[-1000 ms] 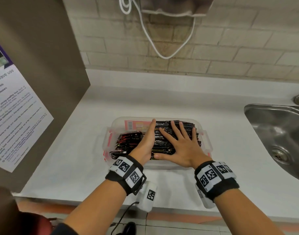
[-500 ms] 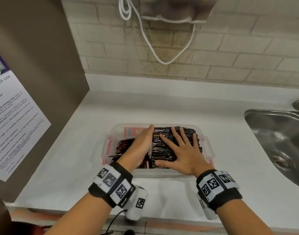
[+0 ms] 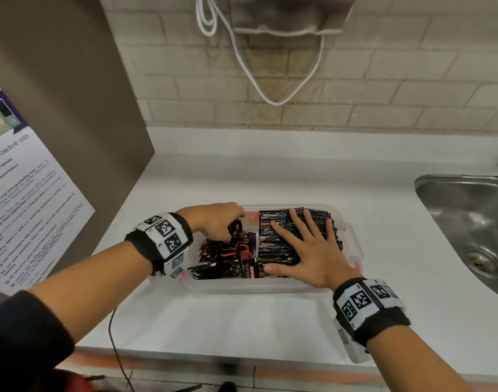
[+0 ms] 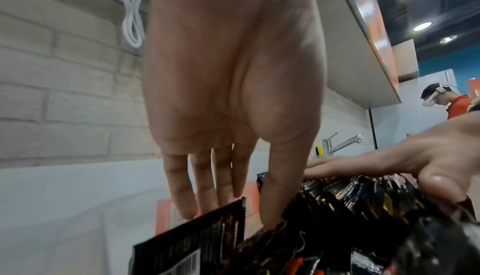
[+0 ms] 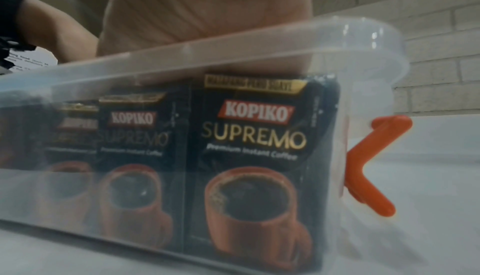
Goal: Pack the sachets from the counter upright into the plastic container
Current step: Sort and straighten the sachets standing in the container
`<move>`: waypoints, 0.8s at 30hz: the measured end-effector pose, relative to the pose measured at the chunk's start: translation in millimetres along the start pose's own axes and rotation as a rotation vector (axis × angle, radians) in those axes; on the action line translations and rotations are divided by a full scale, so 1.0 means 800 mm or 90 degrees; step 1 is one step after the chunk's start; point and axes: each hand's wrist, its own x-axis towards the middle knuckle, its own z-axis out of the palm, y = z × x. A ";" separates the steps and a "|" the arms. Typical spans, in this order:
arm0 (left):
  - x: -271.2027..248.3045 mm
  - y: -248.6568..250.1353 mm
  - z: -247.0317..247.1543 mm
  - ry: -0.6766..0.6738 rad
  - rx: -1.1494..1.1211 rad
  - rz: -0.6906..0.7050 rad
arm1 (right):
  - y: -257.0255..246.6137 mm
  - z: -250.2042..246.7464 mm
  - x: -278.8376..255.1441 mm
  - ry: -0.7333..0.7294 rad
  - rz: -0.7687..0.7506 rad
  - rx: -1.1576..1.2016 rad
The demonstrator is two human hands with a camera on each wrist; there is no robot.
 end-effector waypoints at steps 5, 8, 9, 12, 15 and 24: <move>0.013 -0.001 0.008 -0.019 -0.016 -0.003 | 0.000 0.001 0.001 0.001 0.003 0.001; 0.020 -0.002 0.015 -0.045 -0.002 0.015 | 0.000 0.001 0.002 0.004 0.002 0.013; 0.022 -0.001 0.017 -0.054 -0.005 0.027 | -0.001 0.001 0.002 0.005 0.001 0.017; 0.025 0.007 0.021 -0.062 -0.019 0.071 | -0.001 0.002 0.003 0.006 0.001 0.014; 0.027 0.020 0.019 -0.079 -0.019 0.127 | 0.001 0.004 0.003 0.011 0.001 0.011; 0.043 0.021 0.027 -0.133 0.178 0.096 | -0.001 0.002 0.001 0.011 0.004 0.016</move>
